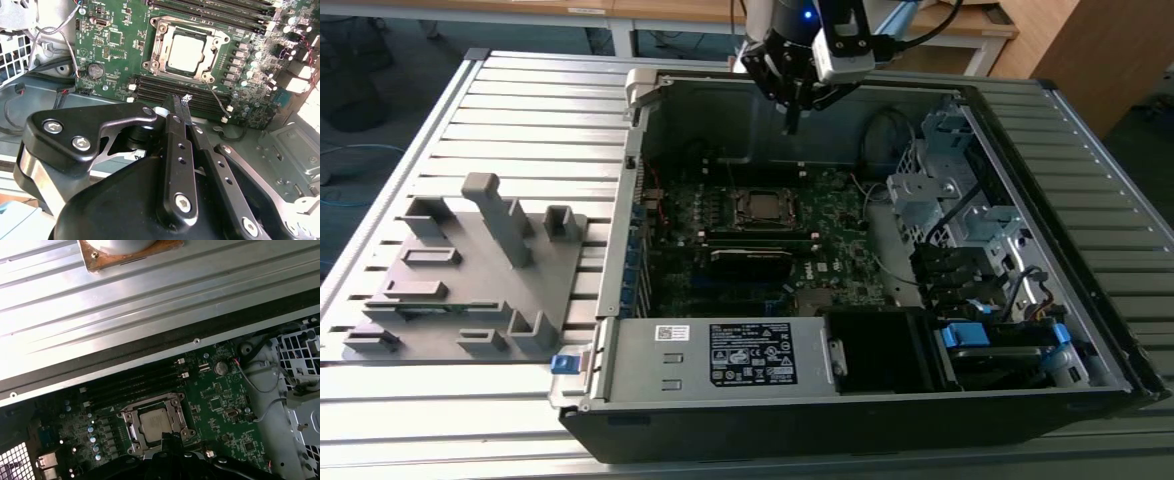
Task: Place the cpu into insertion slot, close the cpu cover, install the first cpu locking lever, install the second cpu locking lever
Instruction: 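Close the cpu cover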
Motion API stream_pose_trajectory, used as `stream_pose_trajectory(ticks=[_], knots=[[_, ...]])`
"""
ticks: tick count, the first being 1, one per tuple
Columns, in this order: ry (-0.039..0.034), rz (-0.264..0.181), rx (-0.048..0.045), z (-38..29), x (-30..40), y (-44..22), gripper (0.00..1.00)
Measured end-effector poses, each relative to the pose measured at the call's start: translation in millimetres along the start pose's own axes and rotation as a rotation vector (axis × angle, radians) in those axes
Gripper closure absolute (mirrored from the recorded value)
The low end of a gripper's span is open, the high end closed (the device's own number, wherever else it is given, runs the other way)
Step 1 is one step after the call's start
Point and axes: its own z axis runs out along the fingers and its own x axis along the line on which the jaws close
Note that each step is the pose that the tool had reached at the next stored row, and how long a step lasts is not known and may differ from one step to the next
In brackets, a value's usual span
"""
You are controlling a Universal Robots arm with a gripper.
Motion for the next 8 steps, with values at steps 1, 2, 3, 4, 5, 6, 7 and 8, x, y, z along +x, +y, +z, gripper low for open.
stream_pose_trajectory(ticks=[1, 2, 3, 4, 5, 6, 7, 8], knots=[[0.0000, 0.000, 0.0000, 0.2, 0.0, 0.0, 0.90], [0.0000, 0.000, -0.0001, 0.5, 0.0, 0.0, 0.90], [0.0001, 0.000, 0.0000, 0.7, 0.0, 0.0, 0.90], [0.0000, 0.000, 0.0000, 0.9, 0.0, 0.0, 0.90], [0.0000, 0.000, 0.0001, 1.1, 0.0, -0.1, 0.90], [0.0000, 0.000, 0.0000, 1.3, 0.0, -0.1, 0.90], [0.0000, 0.000, 0.0000, 1.6, 0.0, -0.1, 0.90], [0.0000, 0.000, 0.0000, 1.8, 0.0, -0.1, 0.90]])
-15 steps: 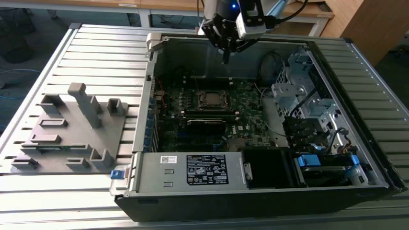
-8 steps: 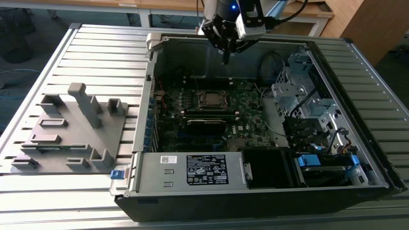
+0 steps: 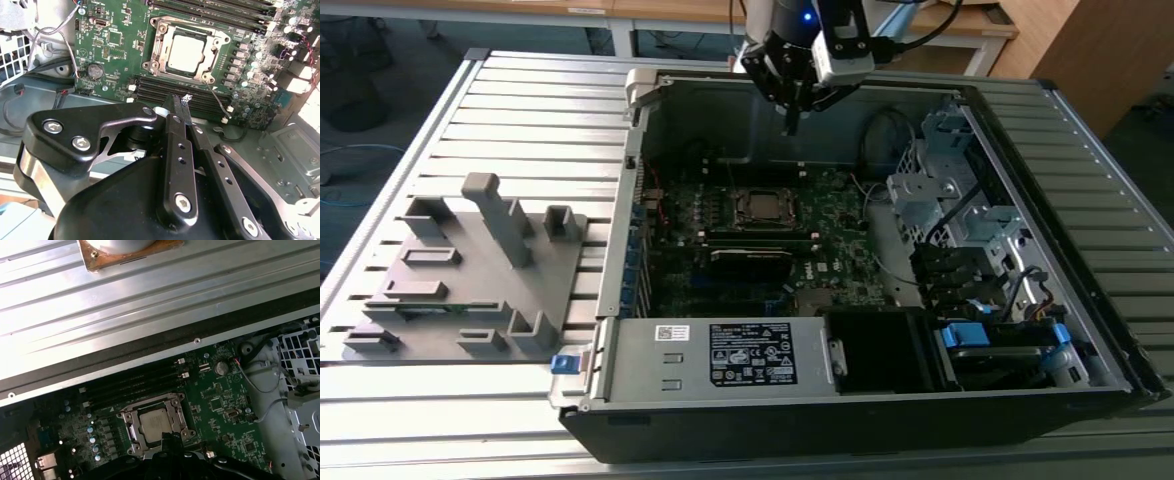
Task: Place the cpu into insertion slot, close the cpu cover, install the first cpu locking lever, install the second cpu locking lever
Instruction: 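Close the cpu cover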
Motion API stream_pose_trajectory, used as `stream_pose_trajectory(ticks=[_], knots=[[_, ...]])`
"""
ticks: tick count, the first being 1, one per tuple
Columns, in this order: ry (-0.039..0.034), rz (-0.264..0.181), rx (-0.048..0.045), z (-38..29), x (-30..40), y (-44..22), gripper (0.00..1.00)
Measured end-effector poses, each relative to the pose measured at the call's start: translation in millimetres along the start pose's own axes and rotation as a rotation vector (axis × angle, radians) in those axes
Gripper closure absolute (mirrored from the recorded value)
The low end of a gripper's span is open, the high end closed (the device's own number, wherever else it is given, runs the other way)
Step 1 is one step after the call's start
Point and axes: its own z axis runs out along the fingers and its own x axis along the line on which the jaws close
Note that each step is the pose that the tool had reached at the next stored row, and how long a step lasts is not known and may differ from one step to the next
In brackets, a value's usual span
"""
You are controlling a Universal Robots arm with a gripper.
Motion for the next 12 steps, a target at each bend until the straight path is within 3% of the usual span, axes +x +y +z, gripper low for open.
stream_pose_trajectory(ticks=[12], knots=[[0.0000, 0.000, 0.0000, 2.7, 0.0, -0.1, 0.90]])
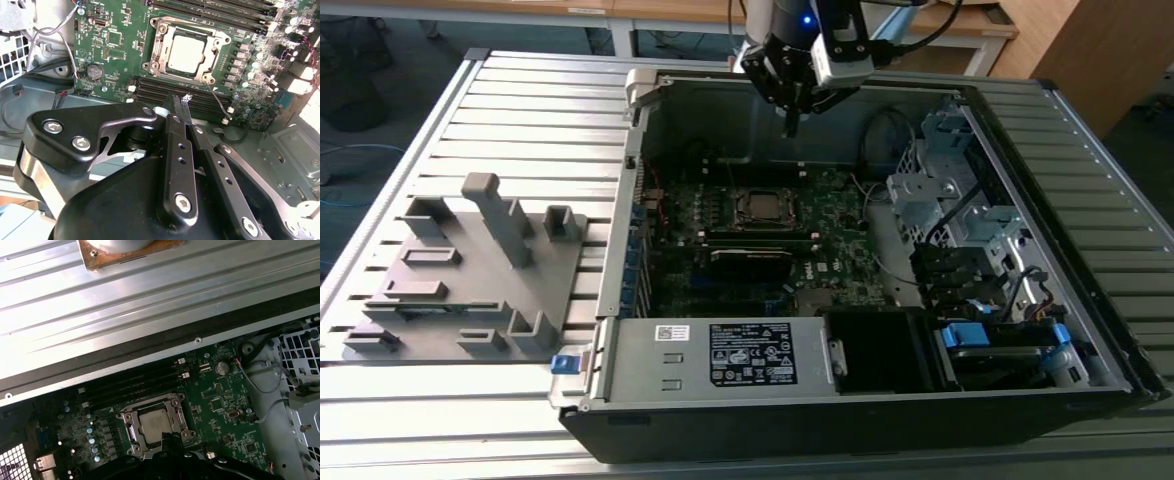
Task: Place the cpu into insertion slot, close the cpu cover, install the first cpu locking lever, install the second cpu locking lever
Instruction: 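Close the cpu cover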
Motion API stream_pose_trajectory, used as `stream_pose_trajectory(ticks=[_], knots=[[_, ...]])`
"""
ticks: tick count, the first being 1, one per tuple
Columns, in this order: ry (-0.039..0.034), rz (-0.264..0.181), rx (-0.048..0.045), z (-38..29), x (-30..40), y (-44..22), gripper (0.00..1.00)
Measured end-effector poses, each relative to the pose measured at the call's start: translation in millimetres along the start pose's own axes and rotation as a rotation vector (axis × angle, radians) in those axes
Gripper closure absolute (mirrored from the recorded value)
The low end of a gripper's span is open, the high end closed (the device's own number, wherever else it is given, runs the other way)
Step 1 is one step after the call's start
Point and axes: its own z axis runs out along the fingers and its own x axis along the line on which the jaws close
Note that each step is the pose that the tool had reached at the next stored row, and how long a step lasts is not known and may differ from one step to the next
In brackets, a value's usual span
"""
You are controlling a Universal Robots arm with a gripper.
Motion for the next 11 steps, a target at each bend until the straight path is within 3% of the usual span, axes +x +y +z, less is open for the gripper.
stream_pose_trajectory(ticks=[11], knots=[[0.0000, 0.000, 0.0000, 2.5, 0.0, -0.1, 0.90]])
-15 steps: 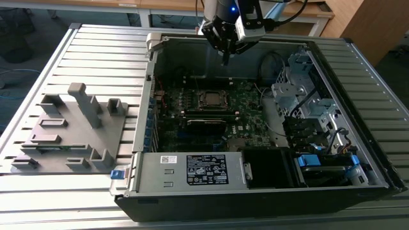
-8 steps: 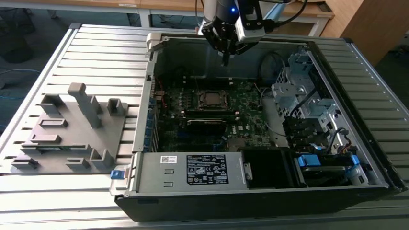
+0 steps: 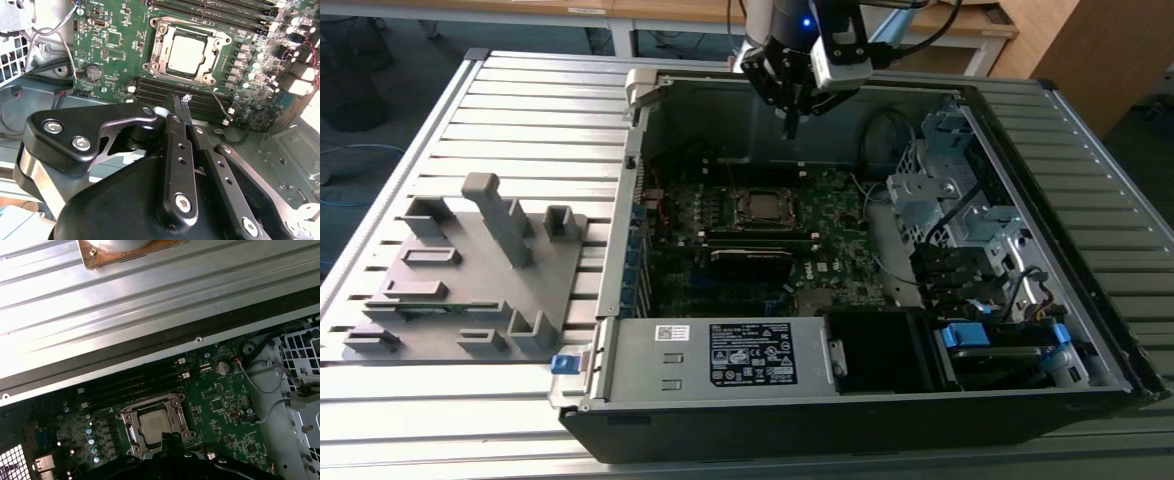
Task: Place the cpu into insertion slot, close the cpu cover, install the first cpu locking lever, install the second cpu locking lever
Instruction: 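Close the cpu cover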
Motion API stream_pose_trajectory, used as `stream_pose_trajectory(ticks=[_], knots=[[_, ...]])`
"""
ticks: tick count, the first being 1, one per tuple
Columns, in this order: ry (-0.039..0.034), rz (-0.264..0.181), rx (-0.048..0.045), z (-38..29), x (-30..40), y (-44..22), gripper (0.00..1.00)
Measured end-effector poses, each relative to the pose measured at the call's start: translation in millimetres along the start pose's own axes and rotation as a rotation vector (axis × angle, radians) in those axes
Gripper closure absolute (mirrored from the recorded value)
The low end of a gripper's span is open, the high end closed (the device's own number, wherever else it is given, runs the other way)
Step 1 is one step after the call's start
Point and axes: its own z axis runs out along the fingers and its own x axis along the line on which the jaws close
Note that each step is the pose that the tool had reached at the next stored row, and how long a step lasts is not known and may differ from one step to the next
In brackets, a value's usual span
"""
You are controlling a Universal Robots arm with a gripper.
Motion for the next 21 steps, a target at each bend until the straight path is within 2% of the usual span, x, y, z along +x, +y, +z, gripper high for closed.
stream_pose_trajectory(ticks=[21], knots=[[0.0000, 0.000, 0.0000, 4.8, 0.0, -0.2, 0.90]])
